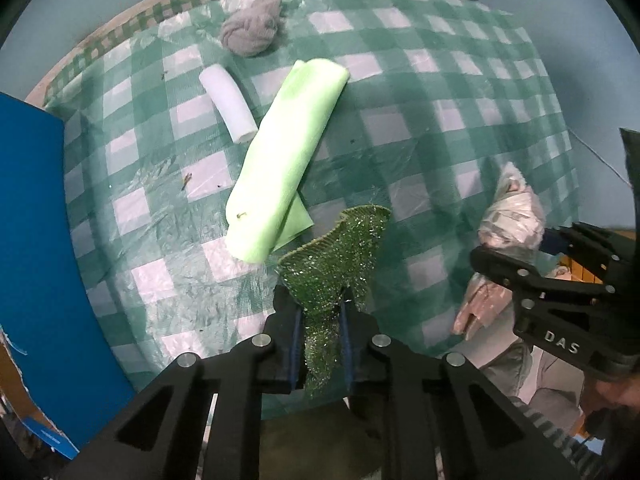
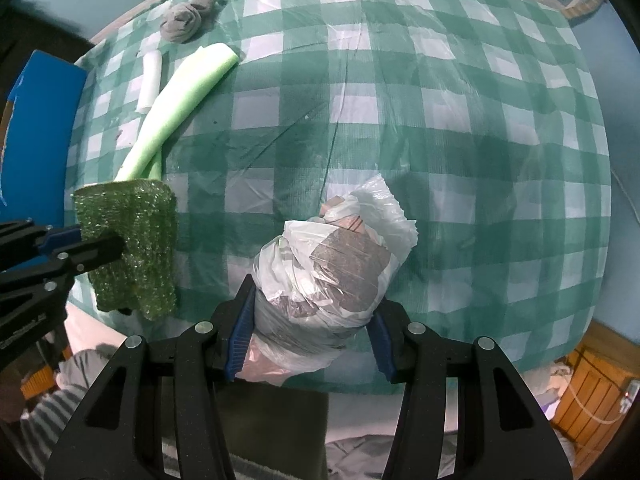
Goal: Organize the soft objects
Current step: 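Lift the green sponge with the left tool while the right tool holds the bundle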
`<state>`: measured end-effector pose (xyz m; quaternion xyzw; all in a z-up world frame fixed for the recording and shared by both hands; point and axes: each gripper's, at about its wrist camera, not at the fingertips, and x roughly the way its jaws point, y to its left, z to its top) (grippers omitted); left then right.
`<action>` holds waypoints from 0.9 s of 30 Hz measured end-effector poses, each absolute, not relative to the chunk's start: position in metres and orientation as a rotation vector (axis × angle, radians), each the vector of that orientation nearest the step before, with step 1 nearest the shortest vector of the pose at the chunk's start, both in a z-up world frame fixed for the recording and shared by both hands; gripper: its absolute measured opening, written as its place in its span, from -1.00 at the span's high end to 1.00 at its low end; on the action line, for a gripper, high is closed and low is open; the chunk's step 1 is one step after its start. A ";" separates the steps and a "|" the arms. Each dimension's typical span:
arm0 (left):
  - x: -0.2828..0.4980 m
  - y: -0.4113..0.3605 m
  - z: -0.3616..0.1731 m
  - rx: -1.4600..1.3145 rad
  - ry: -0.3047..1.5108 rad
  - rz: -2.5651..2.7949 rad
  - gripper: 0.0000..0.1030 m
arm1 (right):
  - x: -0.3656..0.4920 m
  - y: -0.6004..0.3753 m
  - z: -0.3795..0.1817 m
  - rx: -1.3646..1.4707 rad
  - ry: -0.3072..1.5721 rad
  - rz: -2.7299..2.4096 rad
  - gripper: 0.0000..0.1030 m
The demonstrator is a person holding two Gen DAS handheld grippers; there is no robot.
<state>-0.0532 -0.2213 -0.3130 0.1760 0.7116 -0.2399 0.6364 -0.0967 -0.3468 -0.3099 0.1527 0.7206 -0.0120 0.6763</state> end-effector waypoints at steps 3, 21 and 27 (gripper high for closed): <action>-0.051 -0.217 -0.307 0.390 1.613 -0.565 0.70 | -0.098 -0.348 -0.306 0.340 1.614 -0.017 0.01; -0.044 -0.195 -0.262 0.327 1.543 -0.590 0.72 | -0.086 -0.348 -0.255 0.295 1.553 0.054 0.01; -0.039 -0.179 -0.262 0.272 1.573 -0.608 0.72 | -0.083 -0.344 -0.258 0.296 1.563 0.053 0.01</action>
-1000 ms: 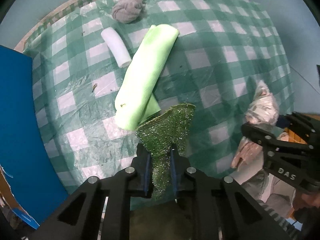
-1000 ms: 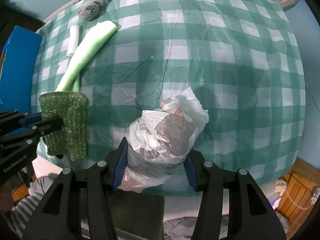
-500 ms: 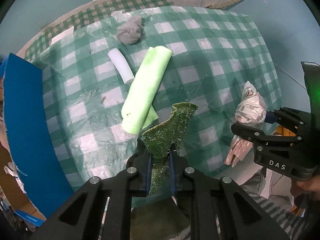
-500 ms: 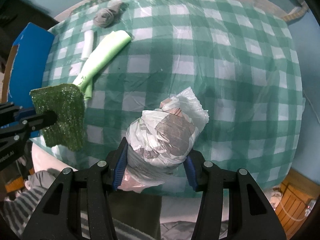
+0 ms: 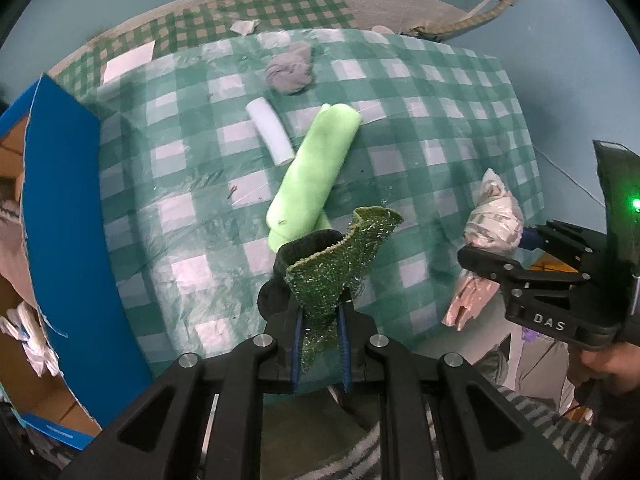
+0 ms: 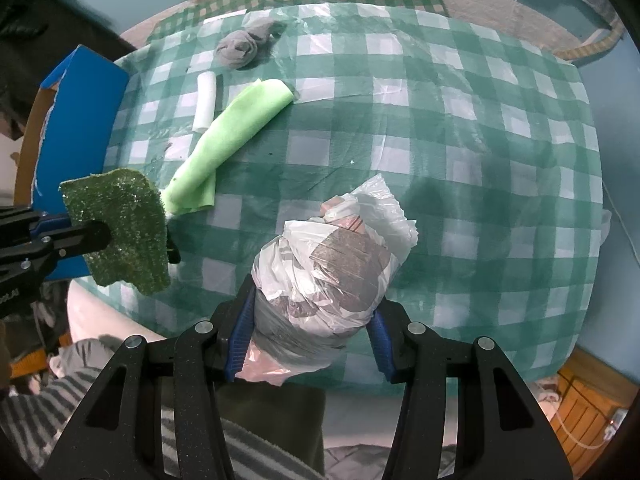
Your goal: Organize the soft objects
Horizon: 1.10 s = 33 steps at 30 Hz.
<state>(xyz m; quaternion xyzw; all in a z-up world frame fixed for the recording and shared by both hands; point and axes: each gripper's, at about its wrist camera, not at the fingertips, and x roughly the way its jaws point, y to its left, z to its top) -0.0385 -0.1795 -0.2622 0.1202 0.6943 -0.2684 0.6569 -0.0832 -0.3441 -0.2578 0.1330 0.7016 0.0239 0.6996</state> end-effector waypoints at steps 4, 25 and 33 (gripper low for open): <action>-0.034 -0.171 -0.270 0.241 1.597 -0.586 0.72 | -0.085 -0.345 -0.257 0.299 1.567 0.051 0.01; -0.021 -0.158 -0.286 0.173 1.599 -0.542 -0.04 | -0.094 -0.351 -0.263 0.325 1.589 0.028 0.01; -0.027 -0.171 -0.295 0.164 1.628 -0.550 -0.12 | -0.101 -0.361 -0.266 0.342 1.601 0.013 0.01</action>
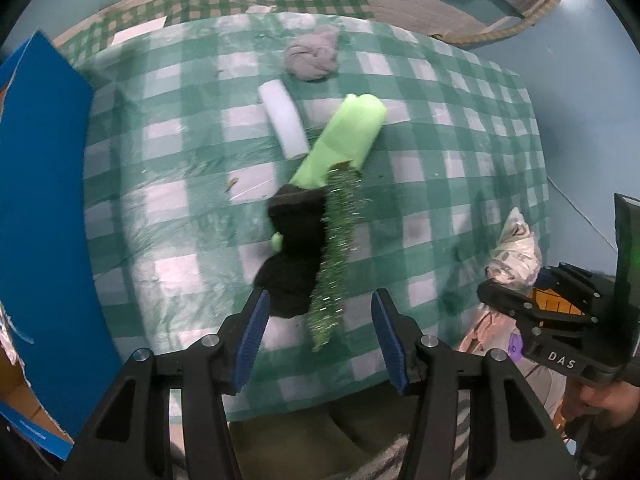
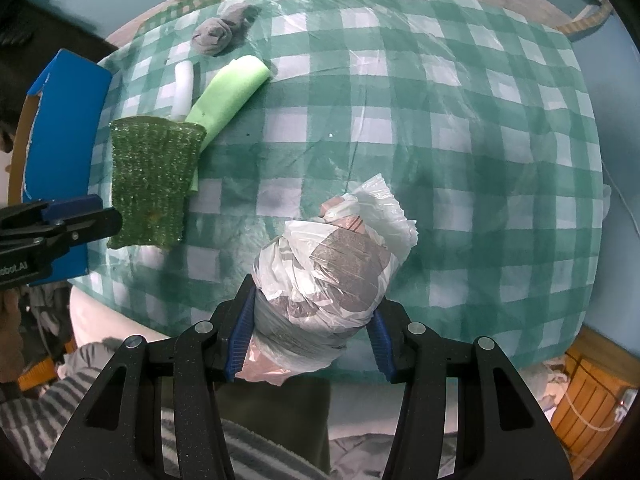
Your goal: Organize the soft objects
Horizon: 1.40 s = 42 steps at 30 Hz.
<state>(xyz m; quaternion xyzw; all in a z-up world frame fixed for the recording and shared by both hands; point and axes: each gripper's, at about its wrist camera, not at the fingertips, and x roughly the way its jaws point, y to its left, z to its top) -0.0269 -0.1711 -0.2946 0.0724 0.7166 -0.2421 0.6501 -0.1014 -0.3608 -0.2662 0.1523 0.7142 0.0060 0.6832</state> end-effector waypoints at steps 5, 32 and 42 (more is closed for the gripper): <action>-0.028 -0.189 -0.297 0.171 1.622 -0.567 -0.17 | -0.104 -0.367 -0.268 0.348 1.604 0.009 0.01; -0.028 -0.243 -0.347 0.193 1.718 -0.510 -0.17 | -0.118 -0.402 -0.273 0.363 1.630 -0.011 0.01; -0.034 -0.257 -0.357 0.266 1.695 -0.481 0.18 | -0.123 -0.403 -0.271 0.365 1.631 -0.013 0.01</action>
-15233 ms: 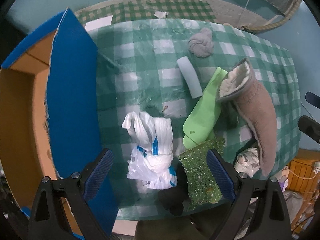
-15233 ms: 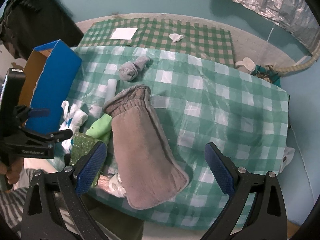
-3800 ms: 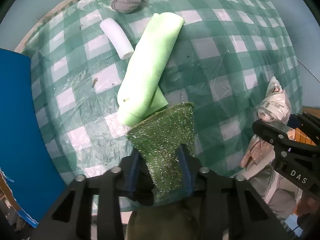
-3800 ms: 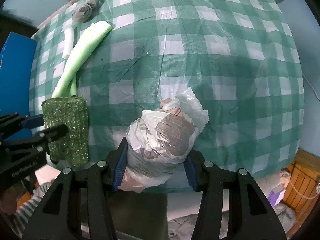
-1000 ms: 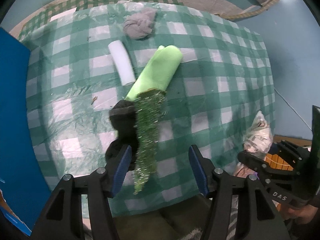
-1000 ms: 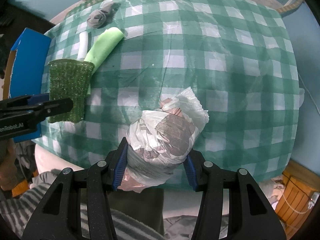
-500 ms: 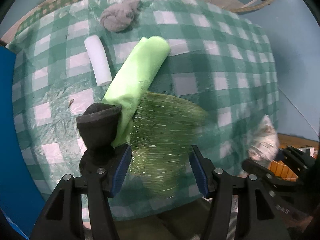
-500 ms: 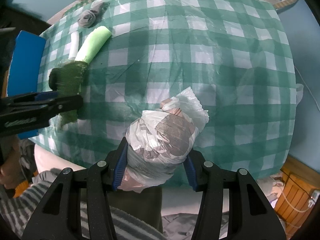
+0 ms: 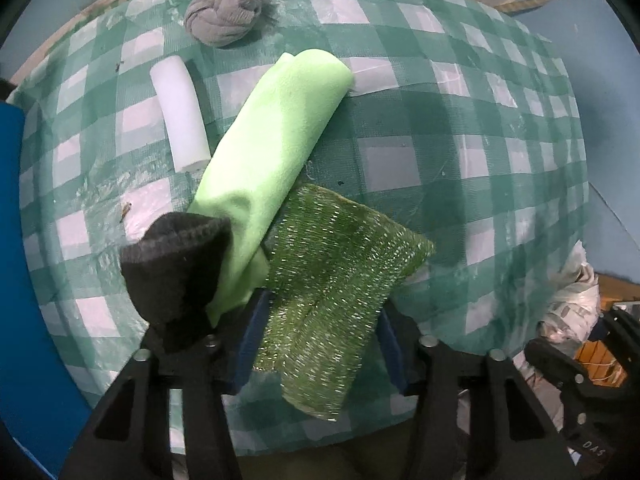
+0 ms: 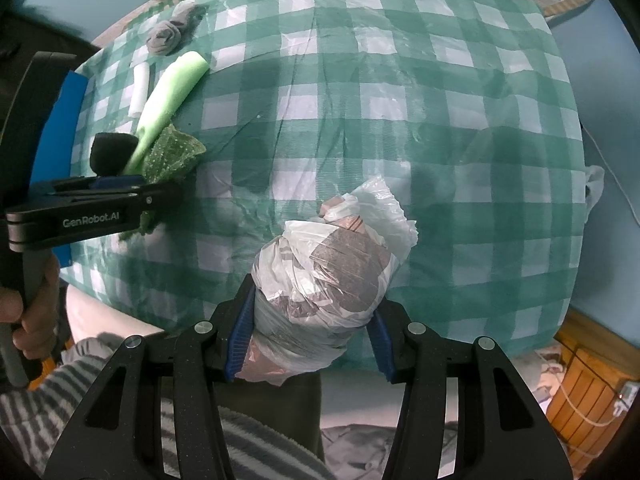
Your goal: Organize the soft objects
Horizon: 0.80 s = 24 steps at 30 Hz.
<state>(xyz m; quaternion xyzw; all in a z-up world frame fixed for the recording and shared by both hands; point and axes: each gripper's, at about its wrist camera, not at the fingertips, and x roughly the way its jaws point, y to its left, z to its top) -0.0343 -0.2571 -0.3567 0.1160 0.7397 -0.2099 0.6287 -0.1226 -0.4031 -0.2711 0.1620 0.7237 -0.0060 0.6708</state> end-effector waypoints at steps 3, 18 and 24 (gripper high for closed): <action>-0.037 -0.263 -0.356 0.299 1.677 -0.472 0.47 | -0.125 -0.405 -0.271 0.368 1.628 -0.013 0.01; -0.051 -0.264 -0.320 0.324 1.621 -0.600 0.87 | -0.120 -0.406 -0.264 0.364 1.583 0.006 0.01; -0.041 -0.246 -0.299 0.236 1.606 -0.637 0.87 | -0.116 -0.401 -0.255 0.353 1.562 0.014 0.01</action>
